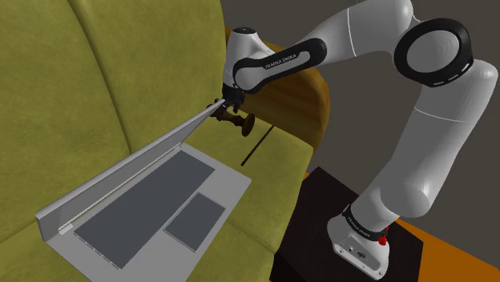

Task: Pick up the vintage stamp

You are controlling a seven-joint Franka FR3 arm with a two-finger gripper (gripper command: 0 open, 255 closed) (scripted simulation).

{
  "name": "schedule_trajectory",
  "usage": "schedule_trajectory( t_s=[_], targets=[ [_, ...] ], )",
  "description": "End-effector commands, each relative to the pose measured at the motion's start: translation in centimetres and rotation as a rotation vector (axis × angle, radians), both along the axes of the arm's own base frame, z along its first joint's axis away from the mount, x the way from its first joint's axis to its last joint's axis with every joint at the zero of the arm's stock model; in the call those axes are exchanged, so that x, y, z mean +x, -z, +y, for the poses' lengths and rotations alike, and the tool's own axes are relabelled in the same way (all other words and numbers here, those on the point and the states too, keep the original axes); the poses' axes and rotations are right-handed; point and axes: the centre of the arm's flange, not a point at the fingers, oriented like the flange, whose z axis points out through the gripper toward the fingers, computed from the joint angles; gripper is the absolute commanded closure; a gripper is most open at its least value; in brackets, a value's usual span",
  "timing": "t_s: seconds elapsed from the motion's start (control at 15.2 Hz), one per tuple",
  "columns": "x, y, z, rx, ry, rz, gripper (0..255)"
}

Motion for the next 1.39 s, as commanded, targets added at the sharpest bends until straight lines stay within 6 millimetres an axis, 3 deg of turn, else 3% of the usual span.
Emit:
schedule_trajectory(
  t_s=[0.0,0.07,0.13,0.73,1.32],
  targets=[
    [0.0,0.8,-0.1,0.000,0.000,0.000,0],
    [0.0,0.8,-0.1,0.000,0.000,0.000,0],
    [0.0,0.8,-0.1,0.000,0.000,-0.001,255],
    [0.0,0.8,-0.1,0.000,0.000,0.000,255],
    [0.0,-4.0,-0.1,0.000,0.000,0.000,255]
  ],
)
